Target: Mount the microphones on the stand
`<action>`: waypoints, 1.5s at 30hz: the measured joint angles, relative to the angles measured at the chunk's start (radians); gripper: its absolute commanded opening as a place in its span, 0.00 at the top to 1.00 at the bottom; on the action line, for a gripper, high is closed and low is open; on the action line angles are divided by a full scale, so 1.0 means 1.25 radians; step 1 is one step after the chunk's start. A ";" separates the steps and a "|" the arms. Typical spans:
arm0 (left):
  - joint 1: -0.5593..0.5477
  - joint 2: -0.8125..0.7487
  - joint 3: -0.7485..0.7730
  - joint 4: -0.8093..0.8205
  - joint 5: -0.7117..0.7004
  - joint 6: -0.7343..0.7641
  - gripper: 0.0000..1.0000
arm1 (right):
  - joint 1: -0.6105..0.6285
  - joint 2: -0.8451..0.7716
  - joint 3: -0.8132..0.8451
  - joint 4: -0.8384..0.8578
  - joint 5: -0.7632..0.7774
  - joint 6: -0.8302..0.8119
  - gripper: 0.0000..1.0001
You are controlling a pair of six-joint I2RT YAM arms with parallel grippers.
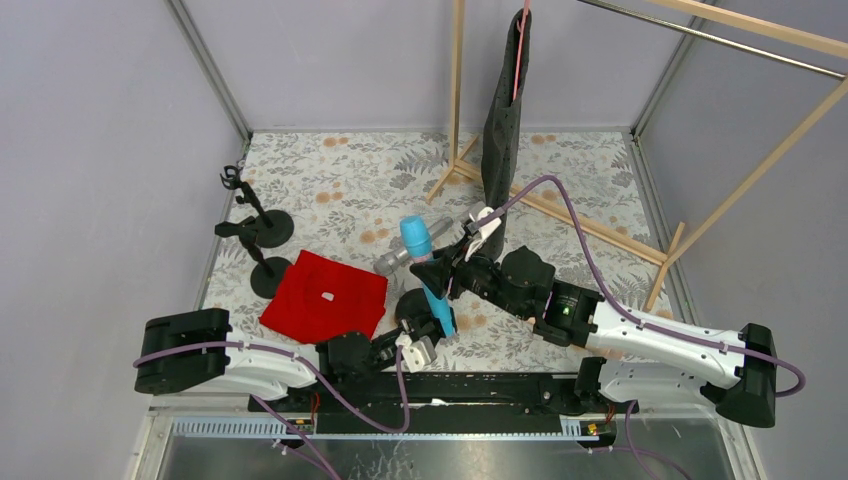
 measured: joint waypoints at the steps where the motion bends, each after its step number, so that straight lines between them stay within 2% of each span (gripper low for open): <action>1: 0.000 0.001 0.000 0.001 0.000 0.000 1.00 | 0.001 0.000 0.000 -0.002 0.005 0.001 1.00; 10: 0.000 0.002 0.000 0.003 -0.001 -0.002 1.00 | 0.010 -0.013 -0.004 -0.029 0.076 0.035 1.00; 15: 0.000 0.008 0.000 0.008 0.007 -0.003 1.00 | 0.015 -0.089 -0.069 -0.004 0.117 0.068 1.00; 19: 0.000 0.021 0.000 0.023 0.007 -0.002 1.00 | 0.015 -0.124 -0.102 0.016 0.119 0.073 1.00; 45: -0.006 0.043 -0.003 0.058 0.008 0.006 1.00 | 0.050 -0.118 -0.156 0.081 0.088 0.057 1.00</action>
